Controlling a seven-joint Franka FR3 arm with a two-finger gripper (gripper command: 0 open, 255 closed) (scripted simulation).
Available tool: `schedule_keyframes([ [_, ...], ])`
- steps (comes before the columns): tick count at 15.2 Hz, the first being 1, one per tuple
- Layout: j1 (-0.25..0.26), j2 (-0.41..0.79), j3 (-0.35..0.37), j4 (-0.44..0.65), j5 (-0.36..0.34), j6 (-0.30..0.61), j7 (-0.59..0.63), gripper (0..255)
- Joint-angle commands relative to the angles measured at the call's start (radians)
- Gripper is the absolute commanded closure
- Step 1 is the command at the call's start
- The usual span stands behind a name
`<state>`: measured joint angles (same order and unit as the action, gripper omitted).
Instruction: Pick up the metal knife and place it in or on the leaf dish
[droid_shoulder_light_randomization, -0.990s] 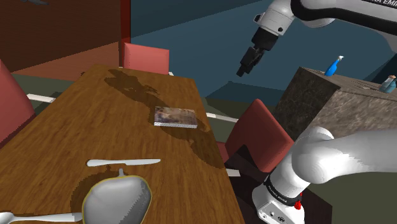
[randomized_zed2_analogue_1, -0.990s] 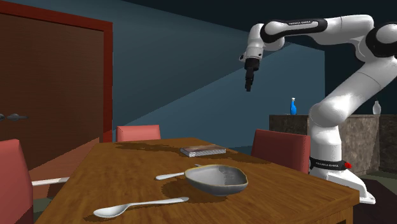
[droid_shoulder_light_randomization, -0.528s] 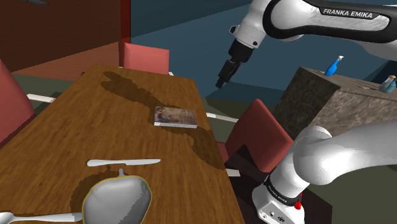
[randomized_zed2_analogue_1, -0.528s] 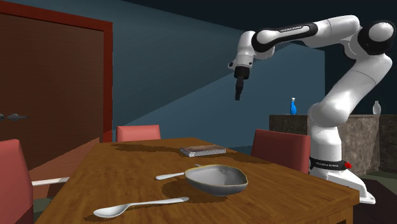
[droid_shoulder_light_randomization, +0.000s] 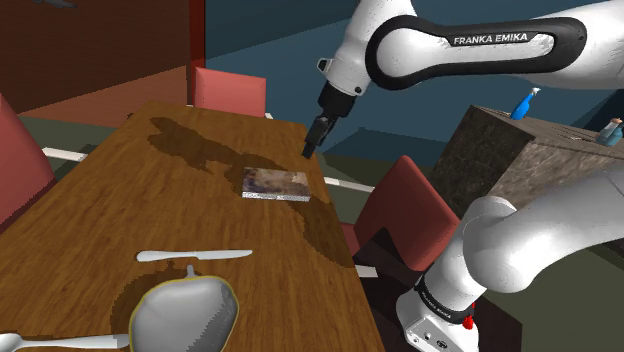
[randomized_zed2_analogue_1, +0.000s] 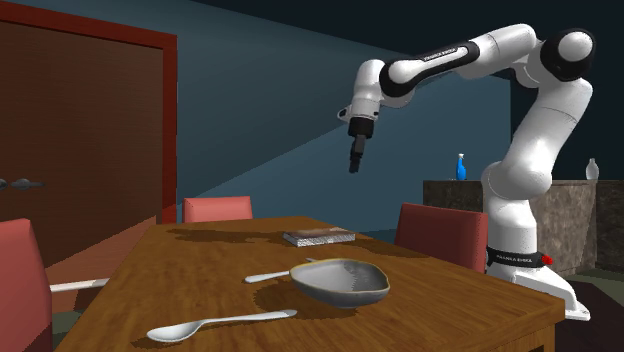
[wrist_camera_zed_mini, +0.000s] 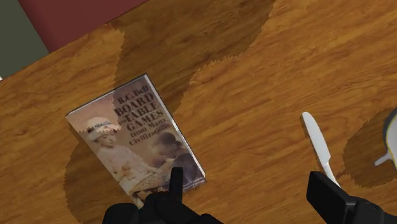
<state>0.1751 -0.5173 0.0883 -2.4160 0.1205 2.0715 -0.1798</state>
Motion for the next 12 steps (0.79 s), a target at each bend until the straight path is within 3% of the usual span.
schedule_keyframes([
  [1,0.021,0.045,0.022,-0.008,0.010,0.056,-0.005,0],
  [12,0.111,0.356,0.140,0.073,0.008,0.296,-0.014,0],
])
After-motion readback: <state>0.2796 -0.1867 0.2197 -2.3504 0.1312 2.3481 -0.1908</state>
